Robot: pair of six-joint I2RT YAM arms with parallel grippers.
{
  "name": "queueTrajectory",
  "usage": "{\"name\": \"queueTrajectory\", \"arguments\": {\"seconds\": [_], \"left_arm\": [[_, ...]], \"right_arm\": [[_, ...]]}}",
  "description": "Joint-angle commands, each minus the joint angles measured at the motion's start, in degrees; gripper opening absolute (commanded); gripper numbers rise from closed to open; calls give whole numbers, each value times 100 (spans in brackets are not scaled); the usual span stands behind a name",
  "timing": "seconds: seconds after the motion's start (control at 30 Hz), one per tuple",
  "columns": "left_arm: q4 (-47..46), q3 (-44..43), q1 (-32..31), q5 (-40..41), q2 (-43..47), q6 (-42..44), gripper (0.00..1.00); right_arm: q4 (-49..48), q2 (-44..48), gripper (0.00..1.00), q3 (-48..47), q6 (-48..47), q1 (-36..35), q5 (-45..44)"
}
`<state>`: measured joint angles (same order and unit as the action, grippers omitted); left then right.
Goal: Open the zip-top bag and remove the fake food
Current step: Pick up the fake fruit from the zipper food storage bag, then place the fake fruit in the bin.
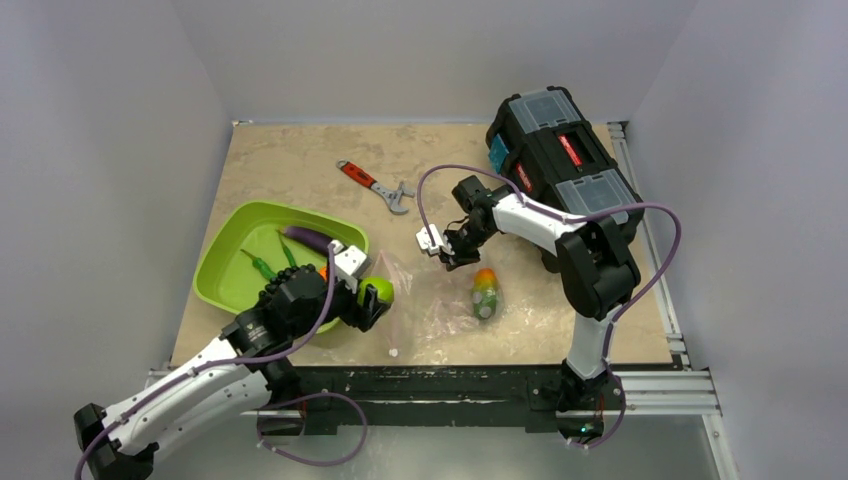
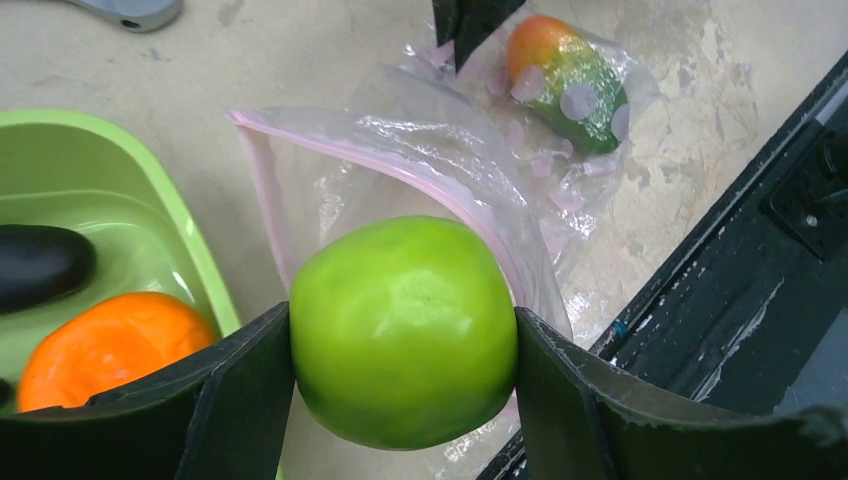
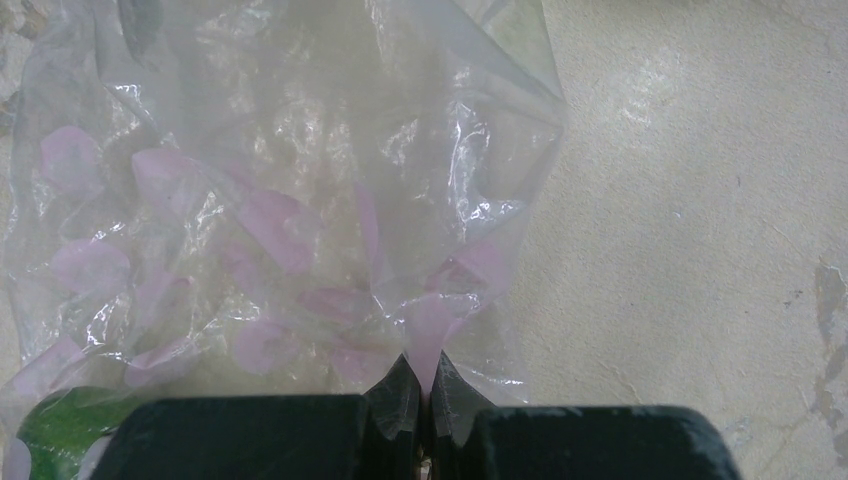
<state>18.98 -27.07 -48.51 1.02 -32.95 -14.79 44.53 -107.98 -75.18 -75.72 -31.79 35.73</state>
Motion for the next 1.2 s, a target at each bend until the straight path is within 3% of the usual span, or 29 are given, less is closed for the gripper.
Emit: {"name": "queueTrajectory", "arguments": {"seconds": [0.0, 0.7, 0.9, 1.17], "left_arm": [[607, -539, -14, 682, 288, 72, 0], [1986, -1010, 44, 3024, 385, -969, 0], [1992, -1118, 411, 3109, 119, -1032, 0], [1640, -1264, 1364, 2788, -403, -1035, 0]], "right_arm": [[47, 199, 0, 30, -100, 20, 171], [54, 174, 0, 42, -92, 25, 163], [47, 155, 0, 38, -96, 27, 161], [47, 138, 0, 38, -101, 26, 163]]}}
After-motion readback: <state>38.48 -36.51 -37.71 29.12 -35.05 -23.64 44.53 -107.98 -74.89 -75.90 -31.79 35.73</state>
